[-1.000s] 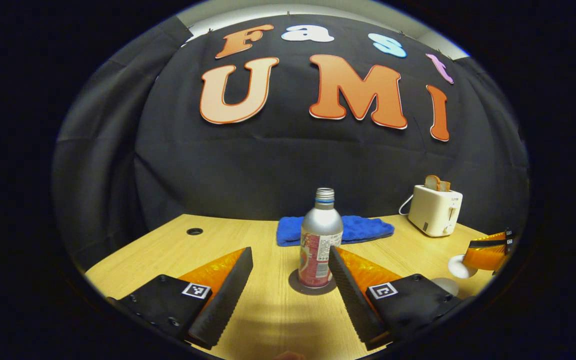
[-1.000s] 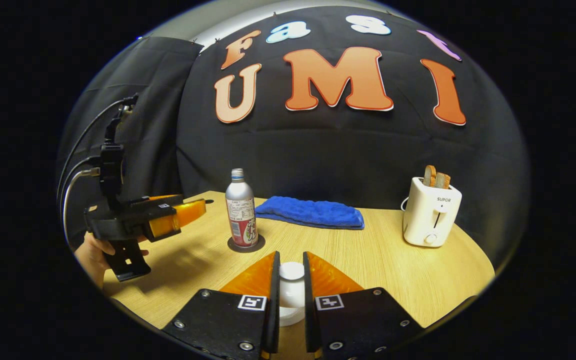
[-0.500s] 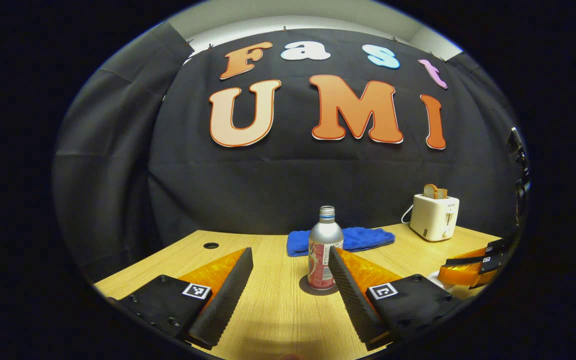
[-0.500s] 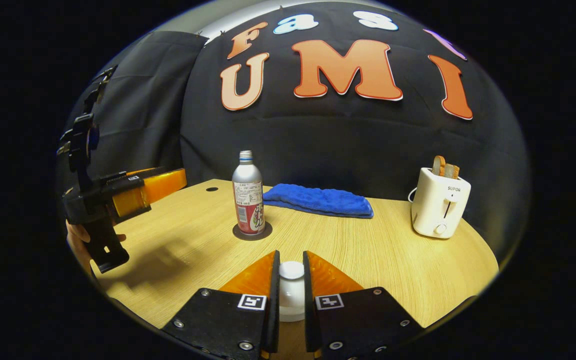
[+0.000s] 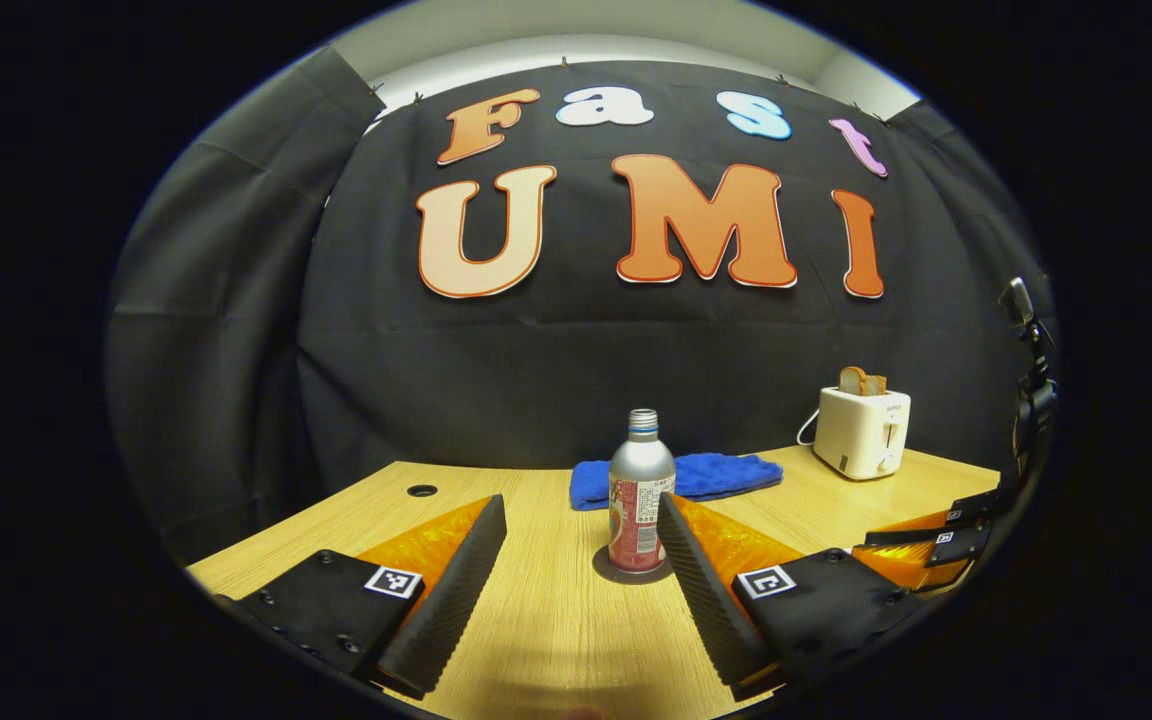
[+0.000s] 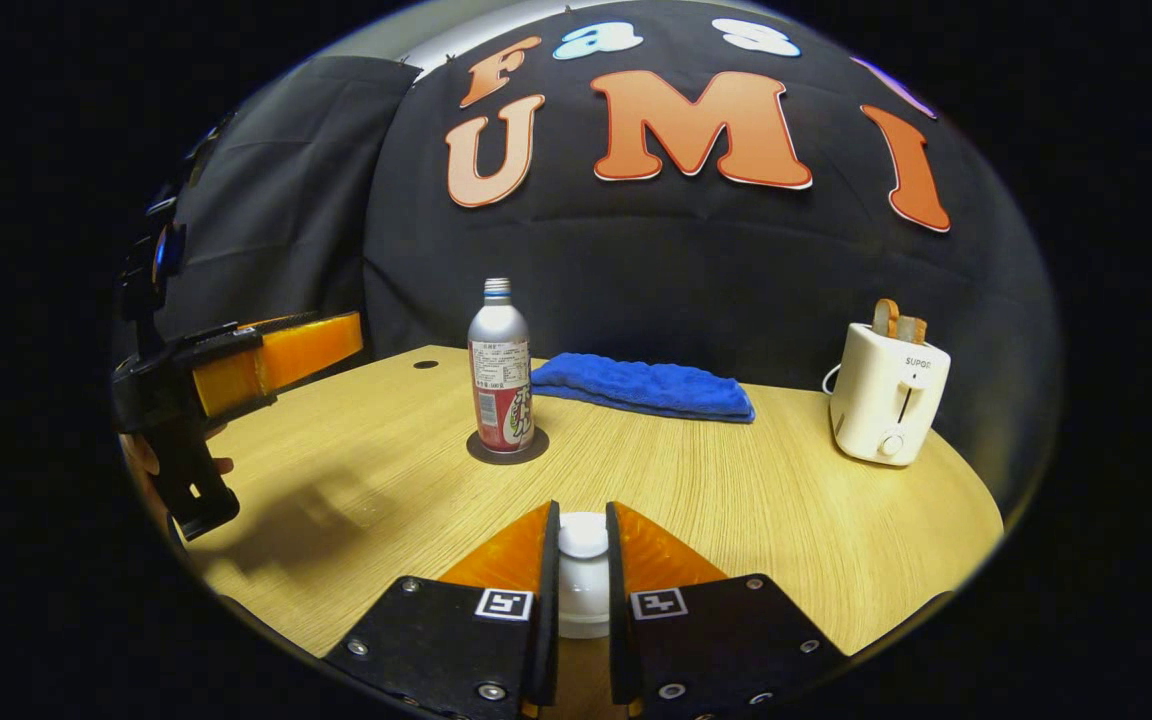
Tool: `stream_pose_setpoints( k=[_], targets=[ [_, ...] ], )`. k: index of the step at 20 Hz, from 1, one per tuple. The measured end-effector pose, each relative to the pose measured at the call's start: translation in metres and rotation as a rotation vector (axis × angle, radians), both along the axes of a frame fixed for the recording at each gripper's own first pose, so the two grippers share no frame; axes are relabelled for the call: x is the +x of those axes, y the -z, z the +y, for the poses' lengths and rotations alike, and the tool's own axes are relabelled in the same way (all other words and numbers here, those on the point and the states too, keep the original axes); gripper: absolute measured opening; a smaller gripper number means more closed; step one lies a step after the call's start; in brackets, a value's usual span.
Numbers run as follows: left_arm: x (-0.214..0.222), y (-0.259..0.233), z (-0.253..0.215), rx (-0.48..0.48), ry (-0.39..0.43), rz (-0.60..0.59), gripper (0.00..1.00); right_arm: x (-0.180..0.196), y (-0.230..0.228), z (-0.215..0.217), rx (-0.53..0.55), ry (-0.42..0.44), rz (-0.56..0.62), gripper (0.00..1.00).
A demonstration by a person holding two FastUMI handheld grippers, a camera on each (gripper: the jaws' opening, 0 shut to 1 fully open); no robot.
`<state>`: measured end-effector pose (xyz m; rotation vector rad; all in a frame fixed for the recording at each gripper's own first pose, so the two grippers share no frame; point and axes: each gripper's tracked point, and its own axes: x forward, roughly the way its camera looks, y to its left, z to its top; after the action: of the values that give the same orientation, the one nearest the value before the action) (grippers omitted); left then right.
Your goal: Open the teacup lid with one hand, grasp the water bottle and pour water into the teacup with the other hand; after pouring, place the water bottle on the coaster and then close the teacup lid.
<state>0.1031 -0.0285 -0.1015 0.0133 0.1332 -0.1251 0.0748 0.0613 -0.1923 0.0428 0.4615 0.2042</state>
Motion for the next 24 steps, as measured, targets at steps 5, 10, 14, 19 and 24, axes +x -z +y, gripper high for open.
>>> stream_pose_setpoints(
  k=[5, 10, 14, 19, 24],
  targets=[
    [-0.008, -0.002, -0.002, 0.000, 0.002, -0.004, 0.99, 0.002, -0.001, 0.001, -0.002, -0.001, -0.015, 0.22],
    [-0.018, -0.016, -0.002, -0.020, -0.007, -0.030, 0.99, 0.003, -0.004, -0.002, -0.032, 0.012, -0.025, 0.37],
    [-0.029, -0.036, -0.001, -0.028, -0.017, -0.074, 0.99, 0.001, -0.044, -0.008, -0.009, 0.040, -0.131, 0.41],
    [-0.047, -0.061, -0.002, -0.033, -0.025, -0.129, 0.99, -0.009, -0.100, -0.021, 0.042, 0.088, -0.274, 0.54],
    [-0.059, -0.076, -0.008, -0.048, -0.033, -0.159, 0.98, -0.024, -0.142, -0.037, 0.066, 0.128, -0.404, 0.66]
  ],
)
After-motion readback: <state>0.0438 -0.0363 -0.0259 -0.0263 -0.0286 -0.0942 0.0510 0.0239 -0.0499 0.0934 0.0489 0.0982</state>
